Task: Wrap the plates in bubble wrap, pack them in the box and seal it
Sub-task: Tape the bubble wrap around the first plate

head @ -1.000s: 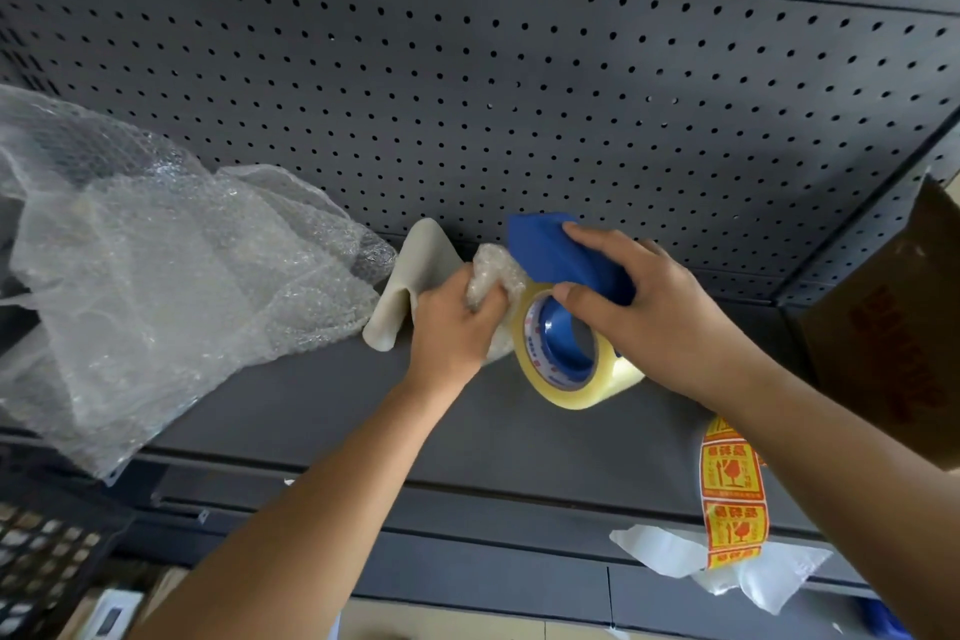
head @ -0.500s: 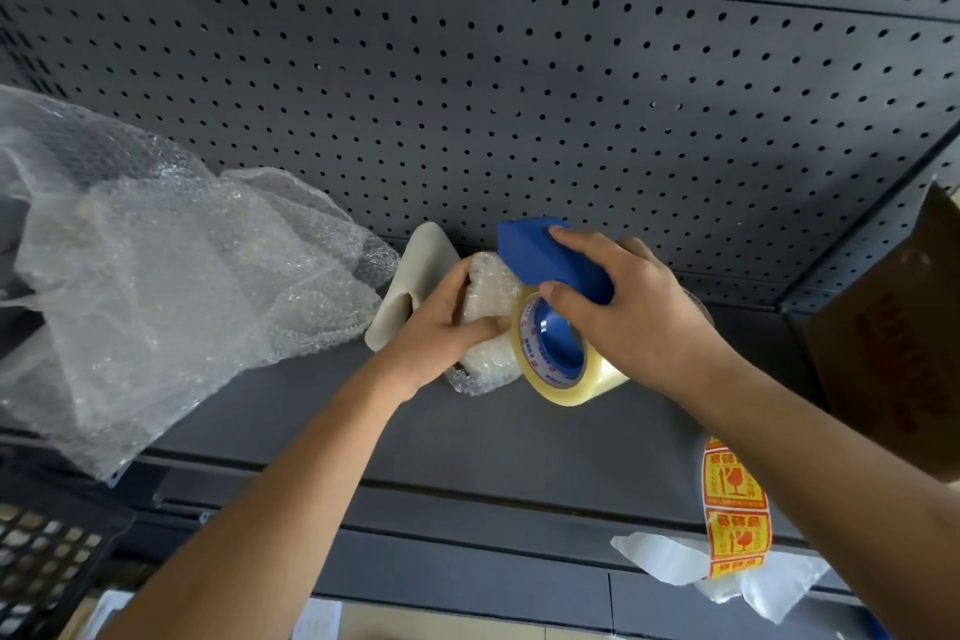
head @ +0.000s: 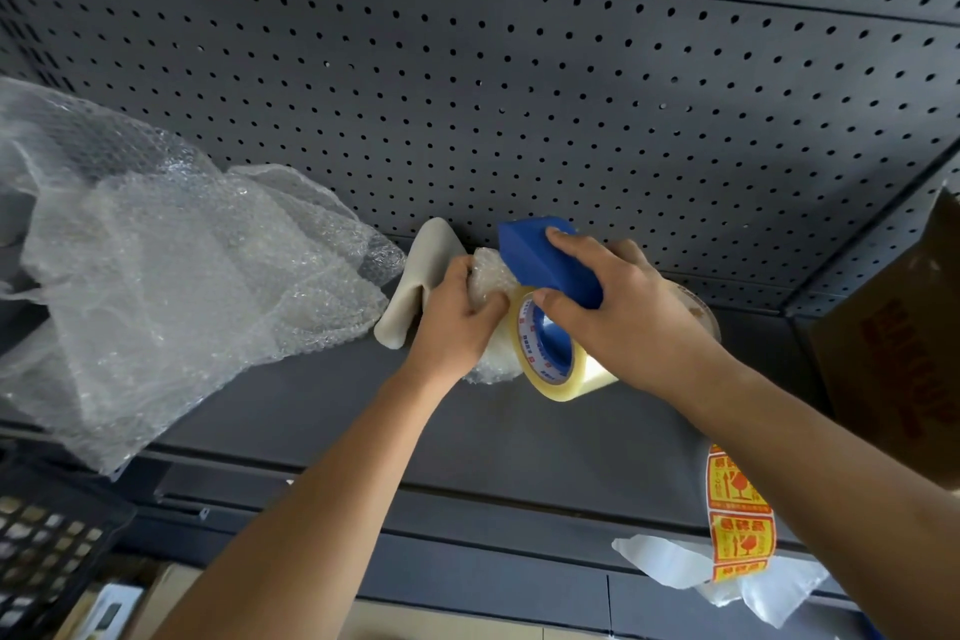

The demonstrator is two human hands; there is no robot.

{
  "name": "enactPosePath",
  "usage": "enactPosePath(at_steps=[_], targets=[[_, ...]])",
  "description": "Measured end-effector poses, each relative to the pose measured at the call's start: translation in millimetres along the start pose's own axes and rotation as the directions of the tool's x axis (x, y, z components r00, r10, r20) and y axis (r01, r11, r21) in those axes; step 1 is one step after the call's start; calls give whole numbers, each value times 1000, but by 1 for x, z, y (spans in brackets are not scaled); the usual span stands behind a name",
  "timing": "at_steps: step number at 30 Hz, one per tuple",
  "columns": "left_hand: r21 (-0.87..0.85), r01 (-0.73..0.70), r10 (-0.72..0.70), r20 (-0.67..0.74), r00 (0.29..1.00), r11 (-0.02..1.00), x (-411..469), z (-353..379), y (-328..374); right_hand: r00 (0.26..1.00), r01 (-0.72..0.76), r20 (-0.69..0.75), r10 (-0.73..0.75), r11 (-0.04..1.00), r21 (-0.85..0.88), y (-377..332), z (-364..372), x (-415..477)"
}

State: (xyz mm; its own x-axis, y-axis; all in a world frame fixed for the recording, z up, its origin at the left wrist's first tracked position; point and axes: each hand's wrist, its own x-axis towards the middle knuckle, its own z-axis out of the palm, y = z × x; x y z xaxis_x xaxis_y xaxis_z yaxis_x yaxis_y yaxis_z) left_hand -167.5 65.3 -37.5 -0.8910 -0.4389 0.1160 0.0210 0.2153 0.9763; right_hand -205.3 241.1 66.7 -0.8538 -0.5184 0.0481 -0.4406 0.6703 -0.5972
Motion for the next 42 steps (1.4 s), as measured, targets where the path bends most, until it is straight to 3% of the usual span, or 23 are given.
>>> enactPosePath(at_steps=[7,10,14,16,21,26,32,35,42], targets=[[4,-10,10,-13,1000,1000,3,8,1,999,-39,-18,39,999,7,2,-1,0],[1,11,-11,115,993,1000,2,1,9,998,-62,-21,63,998,24,4,-3,0],[-105,195,-148,350,925,975,4,-20,14,998,-60,-23,61,998,36,6,-3,-2],[-107,221,-163,390,906,969,7,-24,15,999,-47,-19,48,999,26,6,-3,-3],[-87,147,-108,345,932,985,9,-22,10,998,-64,14,64,997,30,4,-8,-2],[23,47,-50,167,985,999,4,-10,3,997,-63,38,62,997,36,1,-12,-1],[111,-37,35,27,999,993,5,6,-1,996,-88,33,88,996,-8,-2,-10,-2],[171,-44,45,-4,999,984,5,10,-3,995,-96,11,96,995,-8,-2,-6,-6],[111,3,1,-44,999,994,6,11,-5,994,-111,-12,111,994,-8,-2,-1,-17]])
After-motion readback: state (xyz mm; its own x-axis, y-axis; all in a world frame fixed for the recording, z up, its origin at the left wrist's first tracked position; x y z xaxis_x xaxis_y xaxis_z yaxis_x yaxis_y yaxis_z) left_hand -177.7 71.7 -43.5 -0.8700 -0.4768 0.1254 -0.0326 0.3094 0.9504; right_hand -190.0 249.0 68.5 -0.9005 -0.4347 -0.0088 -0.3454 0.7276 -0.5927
